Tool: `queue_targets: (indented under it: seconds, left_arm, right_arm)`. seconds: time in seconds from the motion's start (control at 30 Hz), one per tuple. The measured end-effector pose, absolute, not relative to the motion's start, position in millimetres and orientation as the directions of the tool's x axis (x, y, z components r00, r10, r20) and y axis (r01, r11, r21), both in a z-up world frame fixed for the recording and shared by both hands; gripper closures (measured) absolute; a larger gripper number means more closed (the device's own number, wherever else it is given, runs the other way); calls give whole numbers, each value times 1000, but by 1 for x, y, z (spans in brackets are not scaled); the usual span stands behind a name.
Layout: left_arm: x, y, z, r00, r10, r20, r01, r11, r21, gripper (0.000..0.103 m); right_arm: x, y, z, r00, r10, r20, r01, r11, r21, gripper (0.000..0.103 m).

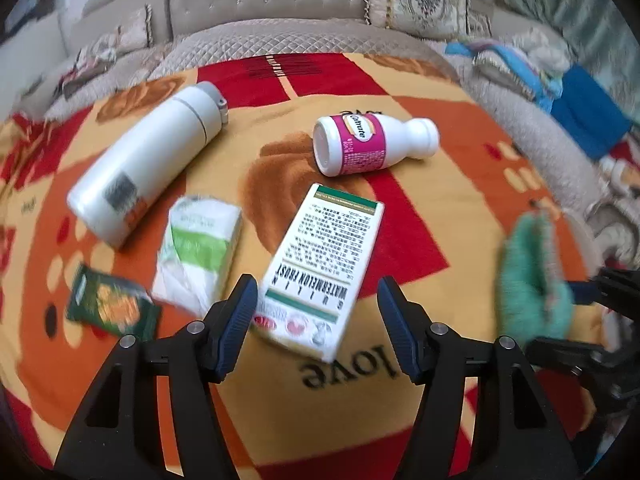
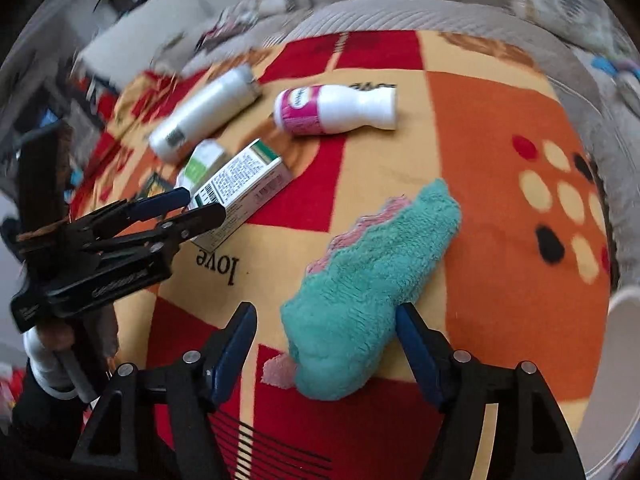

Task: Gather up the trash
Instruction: 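Grasp the white Watermelon Frost box with the left tool while the right tool grasps the teal towel, then carry the white box and teal towel over the beige bin with both tools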

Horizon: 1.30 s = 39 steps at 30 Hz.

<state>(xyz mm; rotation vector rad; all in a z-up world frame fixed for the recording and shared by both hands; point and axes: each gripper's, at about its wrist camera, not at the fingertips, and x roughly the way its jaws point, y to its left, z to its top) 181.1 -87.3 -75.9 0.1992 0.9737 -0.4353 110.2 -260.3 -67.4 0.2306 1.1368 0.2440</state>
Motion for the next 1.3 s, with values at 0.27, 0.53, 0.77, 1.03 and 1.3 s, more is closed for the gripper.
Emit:
queue_targets:
  seconds: [0.27, 0.53, 0.77, 1.03, 1.3]
  left_arm:
    - [199, -101, -94, 459, -220, -861, 444, 896, 7, 42]
    - [184, -97, -88, 397, -301, -867, 447, 888, -104, 47]
    - [146, -100, -71, 409, -355, -841, 459, 876, -146, 48]
    - [106, -121, -53, 430, -381, -819, 481, 864, -149, 48]
    - [81, -166, -48, 417, -409, -812, 528, 836, -150, 48]
  right_arm:
    - [100, -261, -87, 449, 274, -851, -8, 953, 302, 30]
    - [95, -254, -84, 482, 225, -847, -96, 974, 204, 54]
    - [75, -268, -56, 498, 288, -818, -152, 958, 245, 55]
    - [54, -279, -55, 488, 276, -828, -151, 961, 232, 55]
    - [25, -309, -49, 510, 232, -829, -114, 973, 202, 55]
